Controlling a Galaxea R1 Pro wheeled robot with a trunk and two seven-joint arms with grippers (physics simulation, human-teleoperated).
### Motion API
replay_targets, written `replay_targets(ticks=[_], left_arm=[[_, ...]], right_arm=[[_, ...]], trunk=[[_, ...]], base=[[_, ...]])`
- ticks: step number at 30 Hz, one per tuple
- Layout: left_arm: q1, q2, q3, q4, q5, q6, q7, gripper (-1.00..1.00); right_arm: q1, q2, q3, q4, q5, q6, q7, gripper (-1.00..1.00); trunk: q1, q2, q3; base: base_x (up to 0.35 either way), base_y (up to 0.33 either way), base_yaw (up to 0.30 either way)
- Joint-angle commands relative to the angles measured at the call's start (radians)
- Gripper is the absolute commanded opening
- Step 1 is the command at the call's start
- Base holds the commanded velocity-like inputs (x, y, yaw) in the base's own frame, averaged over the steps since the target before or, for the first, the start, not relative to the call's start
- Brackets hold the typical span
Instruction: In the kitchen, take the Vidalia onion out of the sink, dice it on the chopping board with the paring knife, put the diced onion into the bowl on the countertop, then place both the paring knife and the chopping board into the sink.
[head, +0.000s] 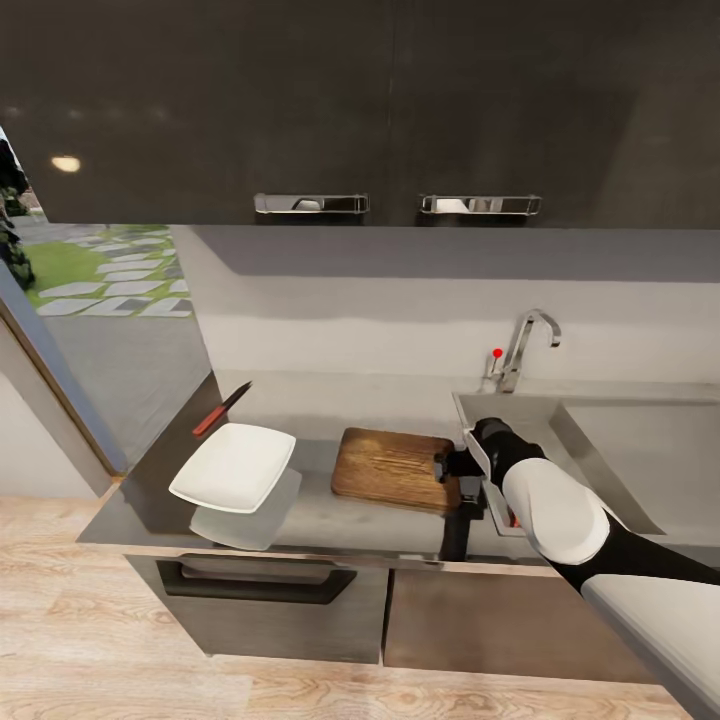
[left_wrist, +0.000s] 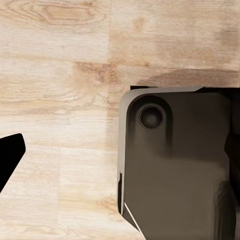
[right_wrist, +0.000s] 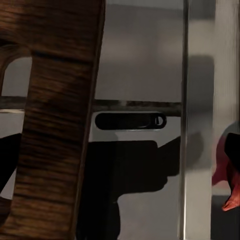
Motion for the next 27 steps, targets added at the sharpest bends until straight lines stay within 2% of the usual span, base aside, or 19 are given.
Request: replay_targets(ticks=[1,14,19,27], left_arm=[[0.000,0.000,0.005,-0.002,0.000,-0.001,-0.003,1.00],[0.000,0.000,0.005,-0.002,0.000,-0.001,-0.003,1.00],[0.000,0.000,0.005,-0.002,0.000,-0.001,-0.003,1.00],[0.000,0.000,0.005,-0.002,0.000,-0.001,-0.003,1.00]], right_arm=[[-0.001,0.001,-0.005,-0.003,0.005,0.004,0.002,1.00],[-0.002,0.003,-0.005,-0.006,0.005,0.010,0.002,1.00],[-0.002,0.015,-0.005,-0.006,0.007,0.015,0.002,1.00],[-0.002,0.018,-0.005,-0.006,0.007,0.016,0.002,1.00]], trunk=[[0.000,-0.001,-0.001],[0.000,-0.001,-0.001],[0.000,-0.001,-0.001],[0.000,-0.001,-0.001]], base=[[0.000,0.000,0.000],[0.000,0.000,0.000],[0.000,0.000,0.000],[0.000,0.000,0.000]])
